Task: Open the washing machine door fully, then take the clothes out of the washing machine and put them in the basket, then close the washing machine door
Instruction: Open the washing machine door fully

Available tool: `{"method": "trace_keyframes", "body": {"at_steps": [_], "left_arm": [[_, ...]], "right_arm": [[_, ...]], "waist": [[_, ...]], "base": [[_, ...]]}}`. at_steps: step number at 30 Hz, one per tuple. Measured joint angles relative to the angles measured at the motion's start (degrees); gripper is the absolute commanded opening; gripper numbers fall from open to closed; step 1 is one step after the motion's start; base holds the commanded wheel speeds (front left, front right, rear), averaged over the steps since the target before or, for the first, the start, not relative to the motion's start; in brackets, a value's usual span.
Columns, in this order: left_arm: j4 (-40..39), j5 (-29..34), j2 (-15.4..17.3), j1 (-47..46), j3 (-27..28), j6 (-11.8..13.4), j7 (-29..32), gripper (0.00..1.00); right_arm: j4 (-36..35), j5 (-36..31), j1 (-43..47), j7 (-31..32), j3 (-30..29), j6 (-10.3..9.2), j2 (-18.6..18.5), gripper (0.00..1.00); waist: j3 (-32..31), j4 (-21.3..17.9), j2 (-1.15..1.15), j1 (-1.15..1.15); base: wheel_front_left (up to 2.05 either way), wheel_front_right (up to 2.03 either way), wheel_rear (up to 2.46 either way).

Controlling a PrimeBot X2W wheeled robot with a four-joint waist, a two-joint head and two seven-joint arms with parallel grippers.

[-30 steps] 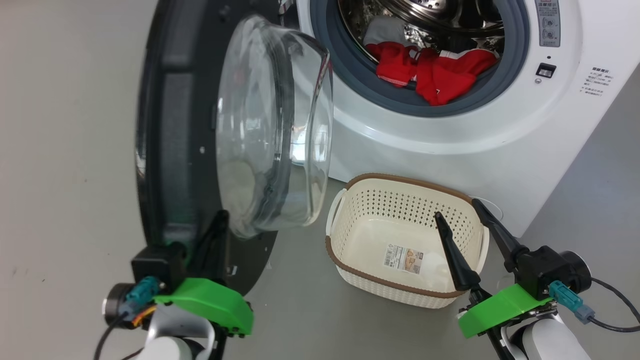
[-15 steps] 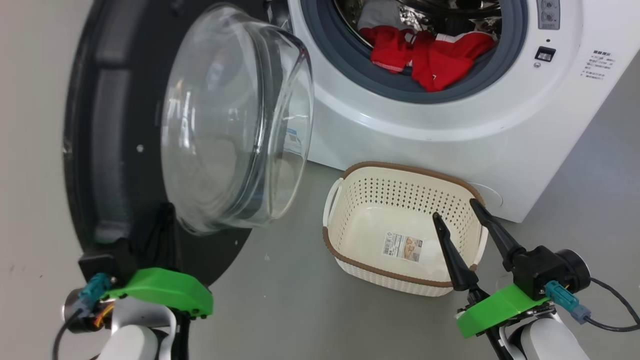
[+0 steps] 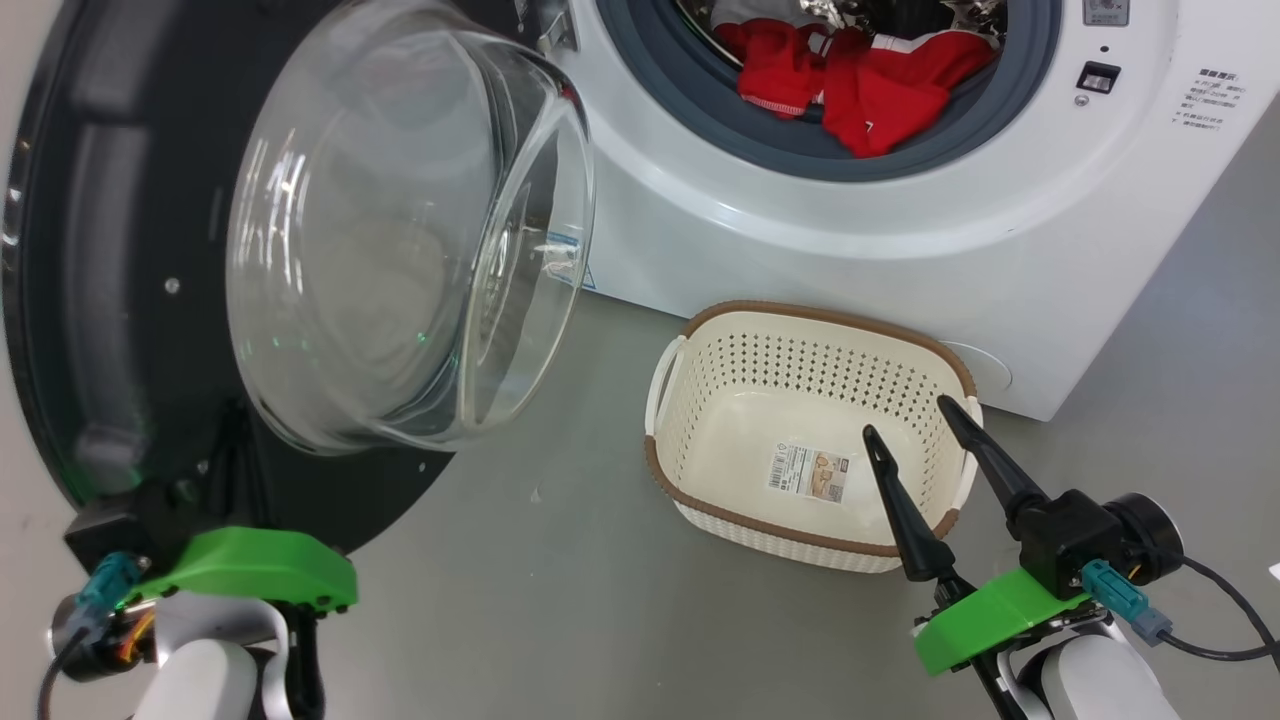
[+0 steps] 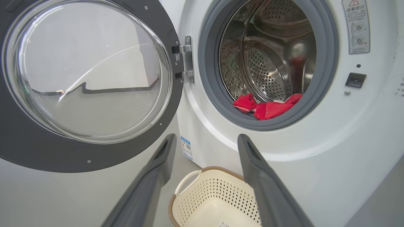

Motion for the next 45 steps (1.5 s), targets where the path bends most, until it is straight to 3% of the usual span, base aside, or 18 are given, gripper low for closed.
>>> {"method": "trace_keyframes", "body": {"at_steps": [19, 45], "left_arm": [[4.4, -0.1, 1.7, -2.7, 4.9, 0.7, -1.9, 0.0], [15.4, 1.2, 3.1, -10.2, 13.3, -4.8, -2.2, 0.0]], "right_arm": [[-2.1, -1.4, 0.0, 2.5, -0.1, 0.0, 0.0, 1.0], [-4.7, -3.9, 0.0, 5.1, 1.0, 0.0, -0.1, 1.0]], "waist": [[1.0, 1.1, 0.0, 0.0], [3.7, 0.0, 0.0, 0.0]], "base": [[0.0, 0.0, 0.0], [0.0, 0.0, 0.0]]}}
